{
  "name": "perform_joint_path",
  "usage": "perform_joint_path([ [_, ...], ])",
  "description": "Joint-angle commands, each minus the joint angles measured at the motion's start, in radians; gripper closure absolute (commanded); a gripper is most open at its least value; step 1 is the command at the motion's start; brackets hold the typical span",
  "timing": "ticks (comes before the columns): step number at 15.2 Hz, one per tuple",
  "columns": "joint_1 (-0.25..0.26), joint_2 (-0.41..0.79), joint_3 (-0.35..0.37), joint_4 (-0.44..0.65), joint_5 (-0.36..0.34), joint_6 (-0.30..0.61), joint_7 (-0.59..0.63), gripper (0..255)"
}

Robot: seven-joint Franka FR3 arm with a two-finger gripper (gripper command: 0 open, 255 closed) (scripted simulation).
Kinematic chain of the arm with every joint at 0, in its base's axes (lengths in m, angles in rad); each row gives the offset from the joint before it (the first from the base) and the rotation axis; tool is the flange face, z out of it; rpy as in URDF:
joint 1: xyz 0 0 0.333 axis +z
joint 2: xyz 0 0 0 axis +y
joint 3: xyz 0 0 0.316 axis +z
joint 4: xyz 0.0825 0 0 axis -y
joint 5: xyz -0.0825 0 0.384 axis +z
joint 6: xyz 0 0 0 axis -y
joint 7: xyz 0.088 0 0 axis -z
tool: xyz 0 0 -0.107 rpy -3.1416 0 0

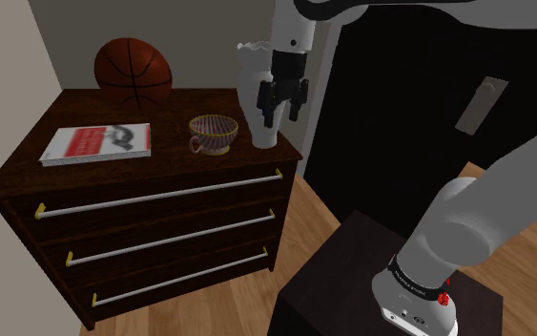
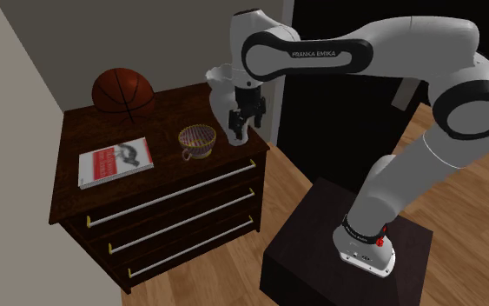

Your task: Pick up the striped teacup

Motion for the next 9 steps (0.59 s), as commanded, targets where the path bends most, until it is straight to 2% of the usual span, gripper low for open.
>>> perform_joint_path([
  [1,0.004,0.081,0.029,0.06,-0.012,0.012,0.049,0],
  [9,0.041,0.388,0.112,0.377,-0.123,0.024,0.238,0],
])
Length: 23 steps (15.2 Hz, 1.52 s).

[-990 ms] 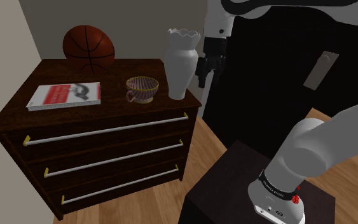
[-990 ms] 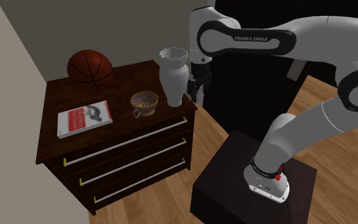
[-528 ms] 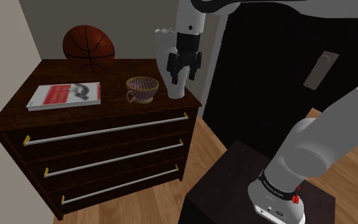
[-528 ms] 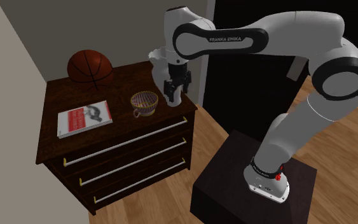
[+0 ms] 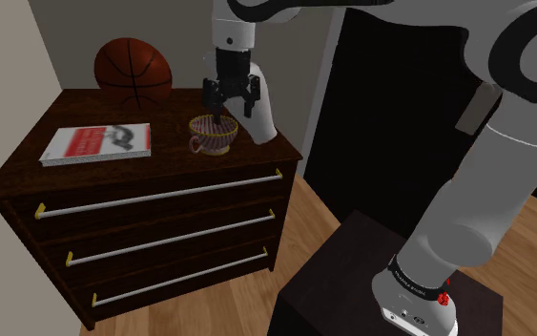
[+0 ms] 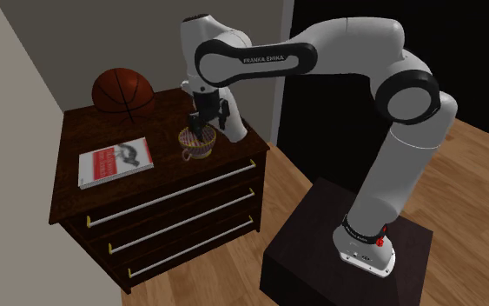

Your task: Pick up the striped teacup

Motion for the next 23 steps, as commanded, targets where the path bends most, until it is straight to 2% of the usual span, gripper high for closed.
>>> perform_joint_path([
  [1,0.014,0.077,0.011,0.081,-0.034,-0.005,0.041,0],
  [7,0.104,0.363,0.024,0.454,-0.16,-0.093,0.159,0],
  [8,0.107,0.368,0.022,0.461,-0.161,-0.095,0.16,0],
  [15,0.094,0.347,0.02,0.328,-0.155,0.018,0.162,0],
  [17,0.094,0.347,0.02,0.327,-0.155,0.018,0.162,0],
  [18,0.094,0.348,0.02,0.33,-0.155,0.016,0.162,255],
  [23,0.094,0.348,0.02,0.331,-0.155,0.015,0.162,255],
])
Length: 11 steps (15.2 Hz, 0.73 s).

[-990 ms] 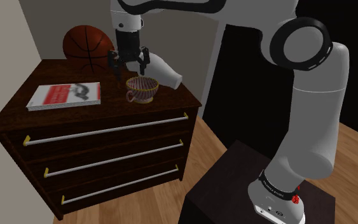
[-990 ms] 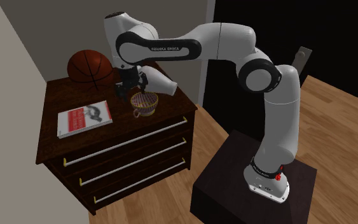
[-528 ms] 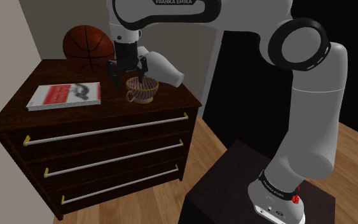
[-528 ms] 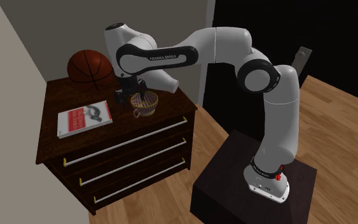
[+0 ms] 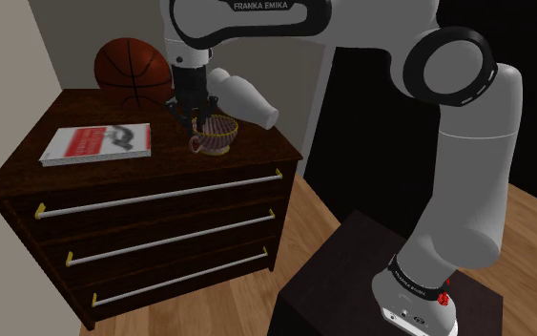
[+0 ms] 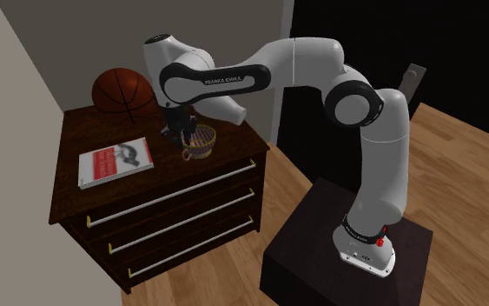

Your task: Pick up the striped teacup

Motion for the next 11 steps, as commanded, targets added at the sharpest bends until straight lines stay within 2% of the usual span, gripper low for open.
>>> perform_joint_path([
  [1,0.0,0.0,0.0,0.0,0.0,0.0,0.0,255],
  [4,-0.001,-0.001,0.0,-0.004,0.0,0.002,0.0,255],
  [11,0.012,0.017,0.001,0.118,-0.005,-0.102,-0.002,255],
])
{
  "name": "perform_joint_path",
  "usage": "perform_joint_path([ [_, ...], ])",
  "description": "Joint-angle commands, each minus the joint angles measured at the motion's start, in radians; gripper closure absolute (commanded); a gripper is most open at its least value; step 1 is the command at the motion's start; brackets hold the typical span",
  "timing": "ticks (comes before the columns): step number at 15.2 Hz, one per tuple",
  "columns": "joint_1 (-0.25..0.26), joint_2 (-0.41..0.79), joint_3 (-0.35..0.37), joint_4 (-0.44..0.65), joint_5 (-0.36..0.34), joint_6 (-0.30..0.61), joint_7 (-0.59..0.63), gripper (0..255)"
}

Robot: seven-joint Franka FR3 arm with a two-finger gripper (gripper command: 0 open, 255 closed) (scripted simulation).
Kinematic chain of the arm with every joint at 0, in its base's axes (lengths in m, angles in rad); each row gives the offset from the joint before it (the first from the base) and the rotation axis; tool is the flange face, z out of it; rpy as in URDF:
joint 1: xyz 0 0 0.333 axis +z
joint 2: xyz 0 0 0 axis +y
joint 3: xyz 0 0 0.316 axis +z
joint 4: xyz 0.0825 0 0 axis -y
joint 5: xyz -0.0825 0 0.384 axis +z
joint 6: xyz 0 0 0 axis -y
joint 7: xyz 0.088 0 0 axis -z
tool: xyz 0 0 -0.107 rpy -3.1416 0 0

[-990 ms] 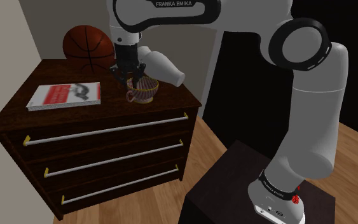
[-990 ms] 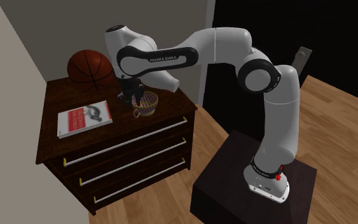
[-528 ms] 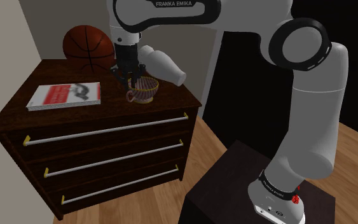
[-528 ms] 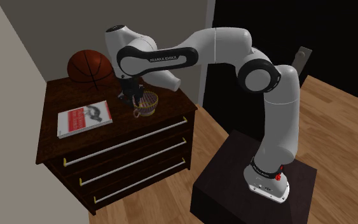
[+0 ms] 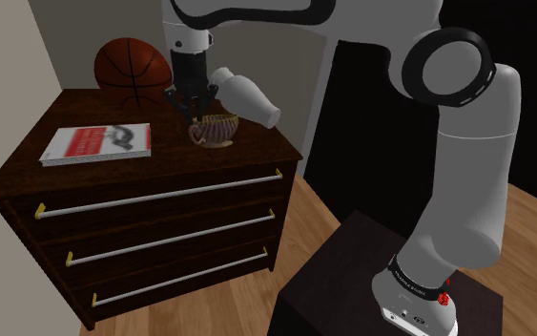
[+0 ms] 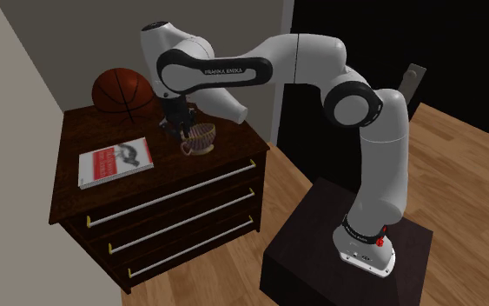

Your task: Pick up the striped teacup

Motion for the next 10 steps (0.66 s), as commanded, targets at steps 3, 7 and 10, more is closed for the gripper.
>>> perform_joint_path([
  [3,0.011,0.024,0.0,0.092,-0.007,-0.069,-0.001,255],
  [7,0.025,0.05,0.0,0.188,-0.016,-0.138,-0.001,255],
  [10,0.029,0.06,-0.001,0.219,-0.019,-0.16,-0.001,255],
])
